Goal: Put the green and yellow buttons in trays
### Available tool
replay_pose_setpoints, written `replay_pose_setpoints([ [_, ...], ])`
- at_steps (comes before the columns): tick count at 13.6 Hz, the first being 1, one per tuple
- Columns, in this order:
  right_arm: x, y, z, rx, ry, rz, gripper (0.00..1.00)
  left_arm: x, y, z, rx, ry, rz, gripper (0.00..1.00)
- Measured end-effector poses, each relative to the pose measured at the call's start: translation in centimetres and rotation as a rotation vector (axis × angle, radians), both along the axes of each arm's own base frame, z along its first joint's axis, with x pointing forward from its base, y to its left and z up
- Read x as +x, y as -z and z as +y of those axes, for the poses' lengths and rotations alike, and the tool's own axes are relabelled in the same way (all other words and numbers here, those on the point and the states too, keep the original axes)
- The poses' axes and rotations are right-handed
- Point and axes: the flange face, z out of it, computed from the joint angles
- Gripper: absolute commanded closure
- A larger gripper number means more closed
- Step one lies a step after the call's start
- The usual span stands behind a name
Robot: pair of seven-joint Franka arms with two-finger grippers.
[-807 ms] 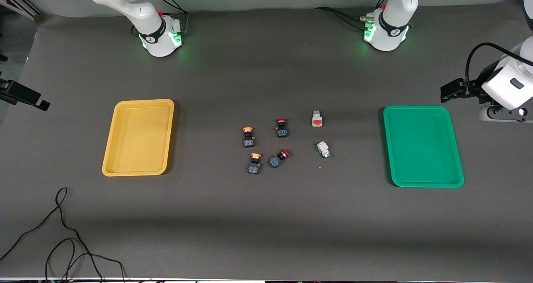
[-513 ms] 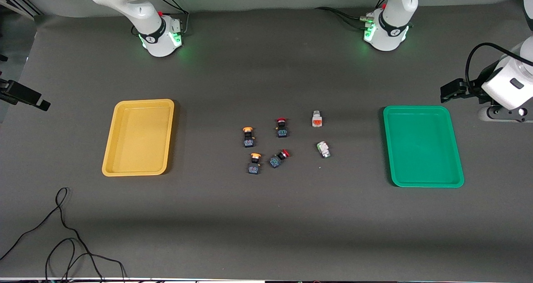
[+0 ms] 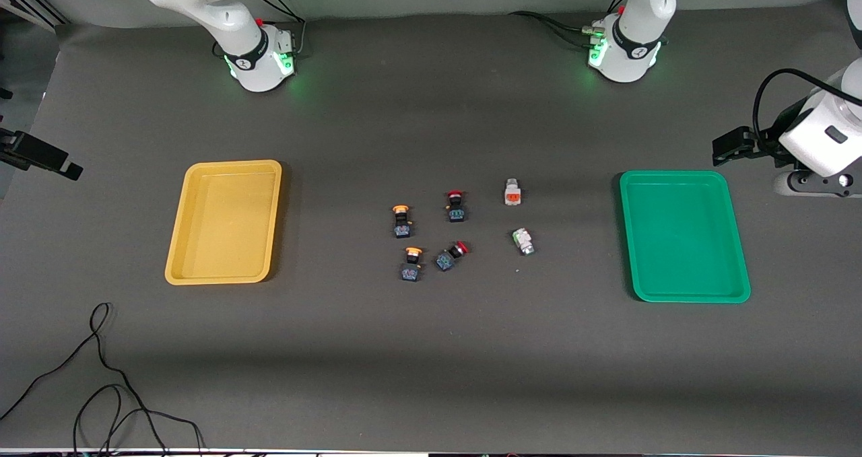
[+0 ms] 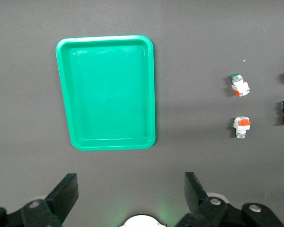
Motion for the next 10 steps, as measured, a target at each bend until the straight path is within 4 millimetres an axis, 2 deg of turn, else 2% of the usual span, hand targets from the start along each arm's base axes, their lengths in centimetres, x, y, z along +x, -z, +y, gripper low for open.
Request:
replay_pose_setpoints([
  [3, 0.2, 0.2, 0.3, -0.008, -0.006, 0.005, 0.00, -0.1, 0.3, -0.3, 0.000, 0.005, 0.007, 0.00],
  [5, 0.2, 0.3, 0.4, -0.008, -0.007, 0.006, 0.00, -0.2, 1.2, -1.2, -0.001, 0.022, 0.025, 0.00],
  [7, 0.2, 0.3, 0.3, -0.009, -0.005, 0.007, 0.00, -0.5, 2.0, -3.3, 0.002, 0.036, 0.038, 0.00],
  [10, 0.2, 0.4, 0.2, -0.011, -0.003, 0.008, 0.00, -1.4, 3.0, -9.0, 0.014, 0.031, 0.034, 0.00],
])
